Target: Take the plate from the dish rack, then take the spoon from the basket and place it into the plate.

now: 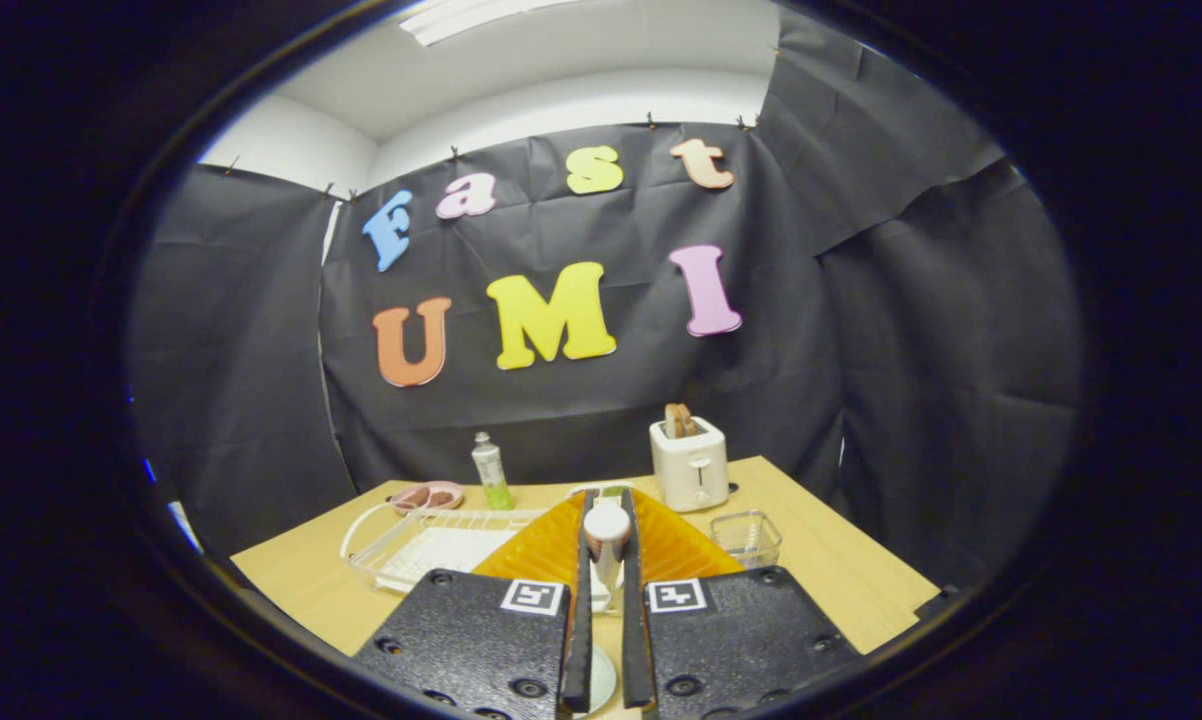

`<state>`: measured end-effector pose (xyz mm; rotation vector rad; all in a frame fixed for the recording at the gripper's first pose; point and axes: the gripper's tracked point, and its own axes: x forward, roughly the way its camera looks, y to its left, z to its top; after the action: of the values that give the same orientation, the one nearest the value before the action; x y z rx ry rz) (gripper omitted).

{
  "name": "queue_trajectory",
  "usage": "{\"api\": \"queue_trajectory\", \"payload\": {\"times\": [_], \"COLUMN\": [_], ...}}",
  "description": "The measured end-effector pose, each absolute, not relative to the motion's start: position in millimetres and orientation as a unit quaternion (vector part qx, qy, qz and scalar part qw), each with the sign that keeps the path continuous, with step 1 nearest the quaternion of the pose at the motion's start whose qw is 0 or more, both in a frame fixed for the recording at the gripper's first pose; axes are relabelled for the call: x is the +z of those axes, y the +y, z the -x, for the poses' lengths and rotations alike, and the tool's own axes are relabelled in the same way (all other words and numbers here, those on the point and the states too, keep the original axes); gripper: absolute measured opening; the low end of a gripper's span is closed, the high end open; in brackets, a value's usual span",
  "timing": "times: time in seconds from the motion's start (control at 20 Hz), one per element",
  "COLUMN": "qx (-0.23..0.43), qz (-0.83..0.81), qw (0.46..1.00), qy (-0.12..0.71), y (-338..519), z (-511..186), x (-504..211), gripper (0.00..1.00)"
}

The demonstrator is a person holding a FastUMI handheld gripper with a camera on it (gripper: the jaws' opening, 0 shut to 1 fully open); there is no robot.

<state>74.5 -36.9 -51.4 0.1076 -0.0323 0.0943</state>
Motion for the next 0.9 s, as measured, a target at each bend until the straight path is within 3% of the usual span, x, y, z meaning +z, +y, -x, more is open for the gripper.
{"api": "queue_trajectory", "payload": {"times": [0.45, 0.9], "qx": [0.132, 0.115], "qz": [-0.018, -0.039], "qw": [0.989, 0.986], "qy": [0.064, 0.116], "y": [69, 74], "z": [-75, -107], "x": [-141, -166], "gripper": [0.18, 0.21]}}
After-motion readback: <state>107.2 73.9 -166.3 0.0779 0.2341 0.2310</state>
